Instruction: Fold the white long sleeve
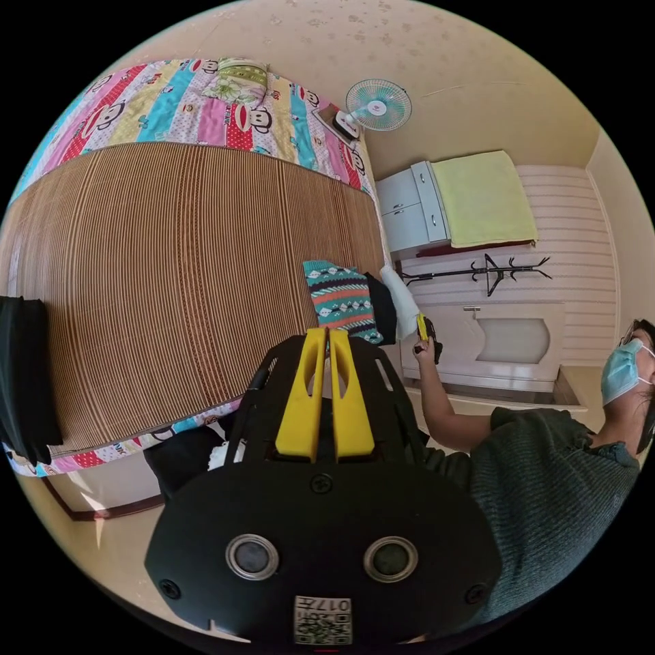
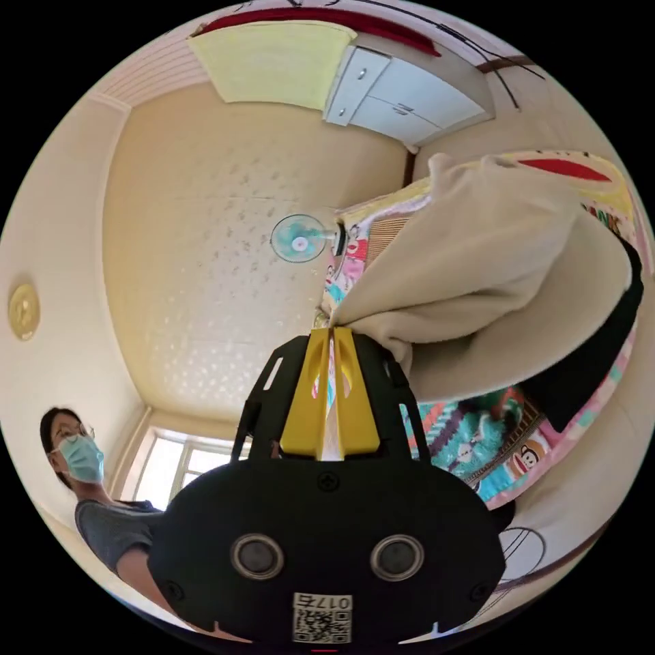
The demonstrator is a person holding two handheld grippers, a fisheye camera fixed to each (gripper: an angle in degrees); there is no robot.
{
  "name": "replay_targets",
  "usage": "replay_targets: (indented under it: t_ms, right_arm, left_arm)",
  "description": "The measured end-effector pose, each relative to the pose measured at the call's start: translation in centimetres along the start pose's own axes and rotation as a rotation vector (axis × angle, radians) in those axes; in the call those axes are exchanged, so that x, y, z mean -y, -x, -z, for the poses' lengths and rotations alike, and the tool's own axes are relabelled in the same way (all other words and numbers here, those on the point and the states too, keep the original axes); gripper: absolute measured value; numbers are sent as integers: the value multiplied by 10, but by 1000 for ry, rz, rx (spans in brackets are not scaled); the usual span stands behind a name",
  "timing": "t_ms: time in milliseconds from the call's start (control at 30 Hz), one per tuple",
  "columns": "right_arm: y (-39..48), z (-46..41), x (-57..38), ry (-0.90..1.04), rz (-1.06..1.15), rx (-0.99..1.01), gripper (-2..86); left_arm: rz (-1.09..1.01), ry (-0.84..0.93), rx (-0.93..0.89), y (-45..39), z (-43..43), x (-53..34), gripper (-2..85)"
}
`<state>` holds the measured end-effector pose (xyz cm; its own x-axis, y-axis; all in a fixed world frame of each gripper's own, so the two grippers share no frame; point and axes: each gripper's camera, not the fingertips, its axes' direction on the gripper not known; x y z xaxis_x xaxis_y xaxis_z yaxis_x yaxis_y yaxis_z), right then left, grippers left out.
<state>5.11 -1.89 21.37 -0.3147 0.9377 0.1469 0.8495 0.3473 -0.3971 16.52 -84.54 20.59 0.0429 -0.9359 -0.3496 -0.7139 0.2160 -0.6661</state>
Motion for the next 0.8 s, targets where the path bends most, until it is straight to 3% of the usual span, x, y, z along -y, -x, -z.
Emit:
replay_targets:
  t_ms: [100, 233, 367, 467, 533, 633, 733, 800]
  right_arm:
    - [57, -16, -7, 157, 197, 45, 10]
    - [93, -60, -55, 553, 344, 105, 12]
    - [55, -126, -118, 931, 215, -95, 13]
    - [38, -145, -122, 925, 88, -54, 21]
    - [56, -150, -109, 851, 174, -30, 34]
    - [85, -169, -78, 764, 286, -169, 116]
    - [98, -208, -64, 828, 402, -338, 166]
    - [92, -237, -67, 961, 415, -342, 167]
  left_arm:
    - [5, -5, -33, -4, -8, 20, -10]
    - [-15, -31, -56, -11, -12, 37, -10]
    - [8, -59, -70, -5, -15, 48, -10]
    - [65, -103, -110, 8, -11, 48, -10]
    - [95, -130, -122, 14, -7, 48, -10]
    - [127, -172, -118, 20, 2, 47, -9]
    - [149, -201, -128, 24, 6, 51, -6]
    - [156, -215, -140, 24, 8, 56, 4]
